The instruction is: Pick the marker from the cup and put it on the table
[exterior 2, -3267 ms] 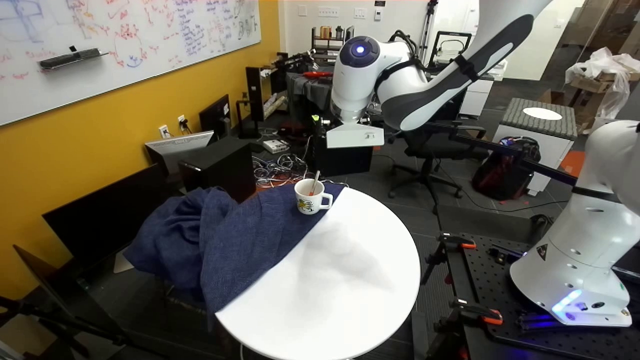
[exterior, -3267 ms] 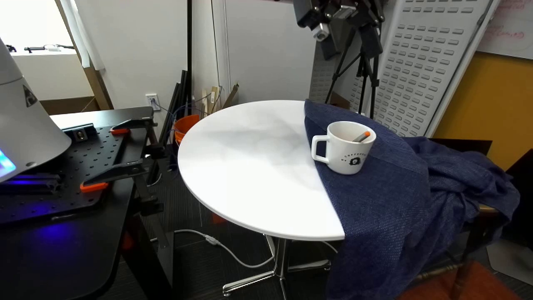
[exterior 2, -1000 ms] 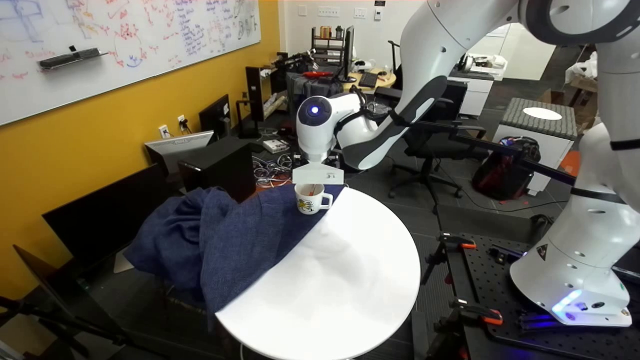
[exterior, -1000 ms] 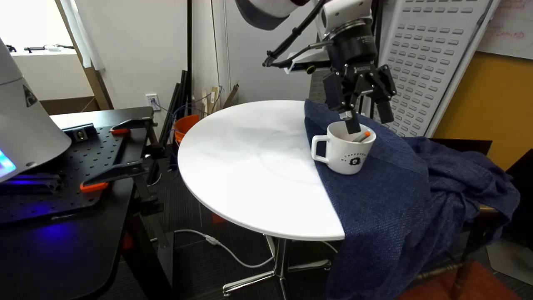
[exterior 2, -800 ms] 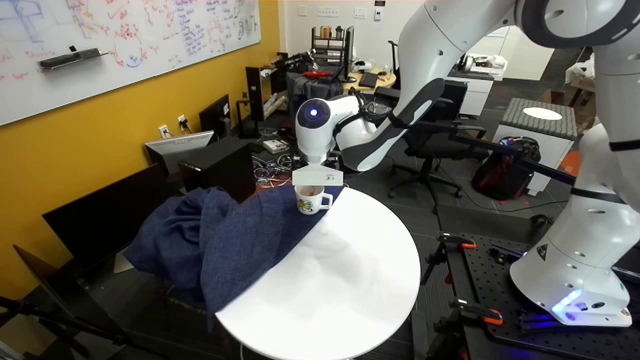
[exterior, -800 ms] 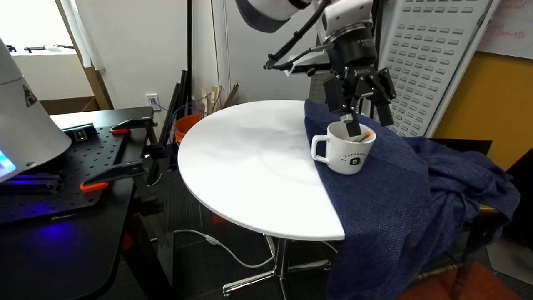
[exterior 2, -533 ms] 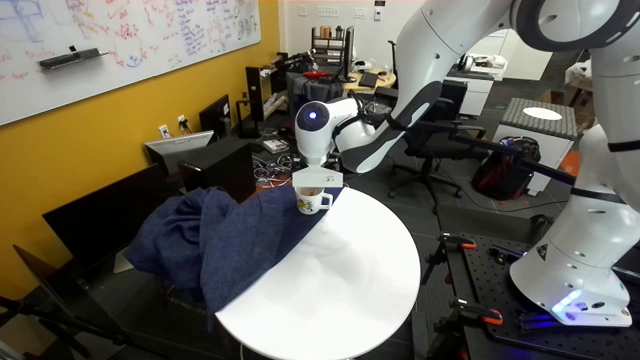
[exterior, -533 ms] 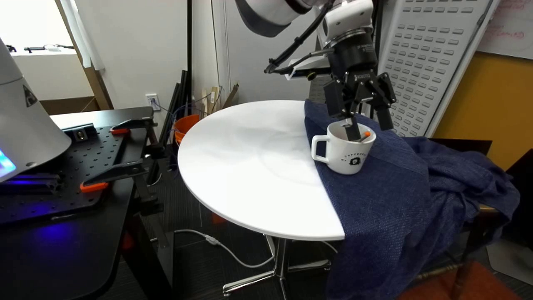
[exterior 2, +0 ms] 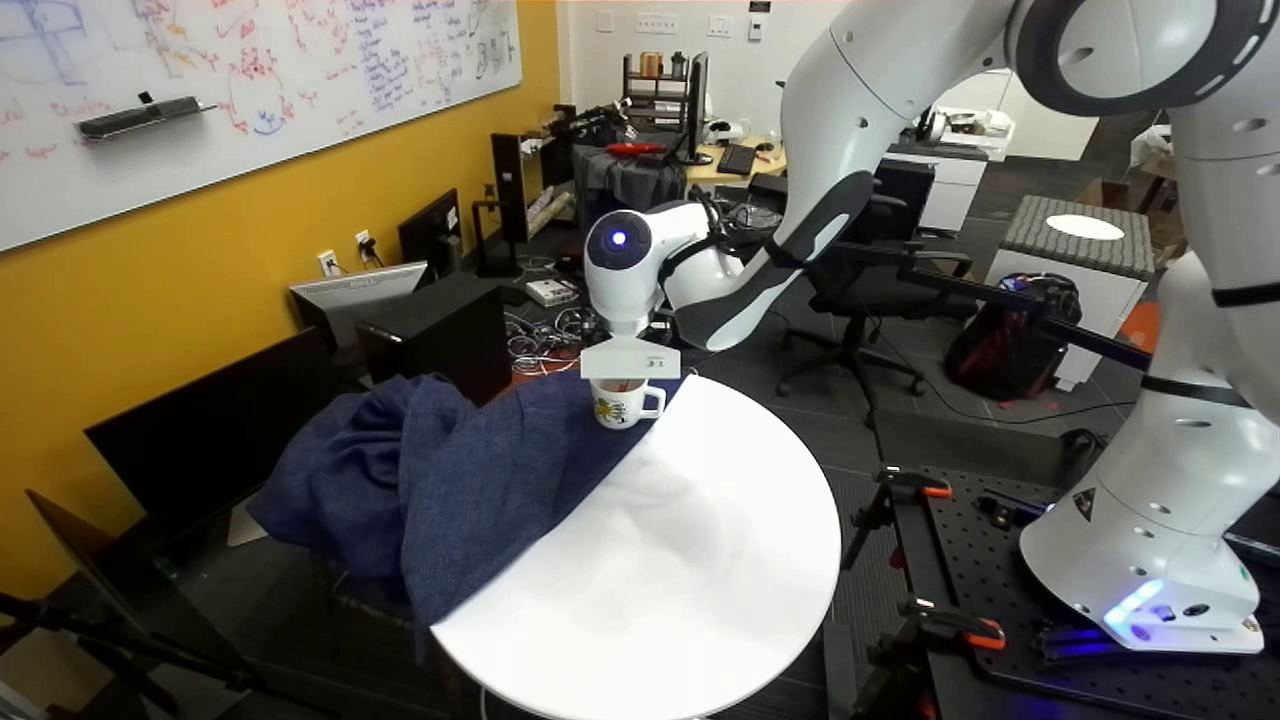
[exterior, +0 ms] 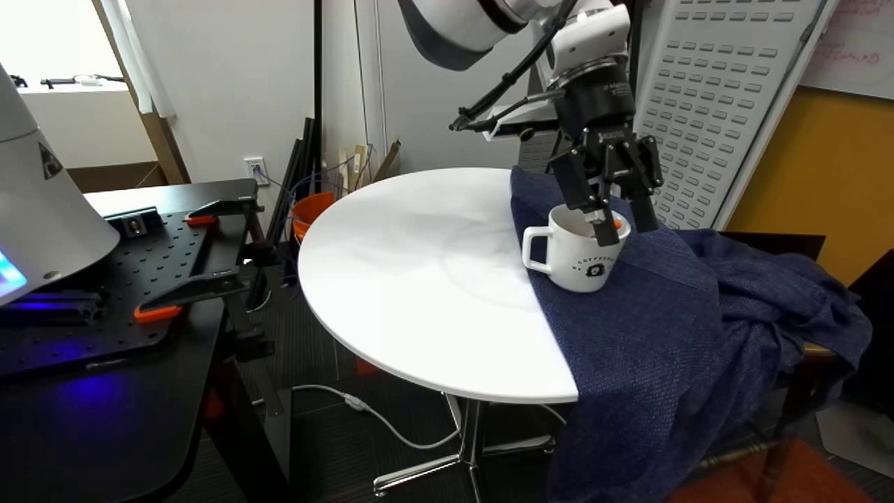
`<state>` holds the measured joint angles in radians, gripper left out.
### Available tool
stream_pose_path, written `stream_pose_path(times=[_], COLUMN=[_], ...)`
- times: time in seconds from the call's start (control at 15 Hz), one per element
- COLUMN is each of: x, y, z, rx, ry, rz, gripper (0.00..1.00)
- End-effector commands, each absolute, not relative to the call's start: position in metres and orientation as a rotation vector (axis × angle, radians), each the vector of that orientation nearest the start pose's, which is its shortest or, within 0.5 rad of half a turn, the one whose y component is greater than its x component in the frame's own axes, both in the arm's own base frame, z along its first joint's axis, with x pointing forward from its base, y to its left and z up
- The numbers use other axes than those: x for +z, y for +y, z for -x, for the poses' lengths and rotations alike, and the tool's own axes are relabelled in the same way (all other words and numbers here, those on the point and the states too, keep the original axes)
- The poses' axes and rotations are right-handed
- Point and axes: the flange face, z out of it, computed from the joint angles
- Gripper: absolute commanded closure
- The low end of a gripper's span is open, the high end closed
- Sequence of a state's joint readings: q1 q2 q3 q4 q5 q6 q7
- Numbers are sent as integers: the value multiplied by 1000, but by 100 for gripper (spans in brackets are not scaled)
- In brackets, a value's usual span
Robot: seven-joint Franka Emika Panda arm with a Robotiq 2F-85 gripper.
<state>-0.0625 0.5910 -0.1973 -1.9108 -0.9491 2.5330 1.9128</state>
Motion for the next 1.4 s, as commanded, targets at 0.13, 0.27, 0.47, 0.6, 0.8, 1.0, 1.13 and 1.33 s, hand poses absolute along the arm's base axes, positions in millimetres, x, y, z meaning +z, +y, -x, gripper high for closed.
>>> stream_pose_path(times=[0.13, 0.27, 0.47, 0.6, 0.8, 1.0, 1.13, 1.33], x=[190, 190, 192, 196, 205, 219, 229, 245], y=[-146, -146, -145, -142, -134, -126, -121, -114], z=[-621, -622, -622, -620, -616, -614, -612, -607], rx=[-903, -907, -918, -932, -970, -1037, -1097, -1182], ry=[2149, 2147, 2144, 2138, 2113, 2090, 2083, 2062], rz=[2701, 2703, 2705, 2711, 2723, 2718, 2703, 2674], gripper=[78, 93, 100, 97, 97, 97, 97, 97])
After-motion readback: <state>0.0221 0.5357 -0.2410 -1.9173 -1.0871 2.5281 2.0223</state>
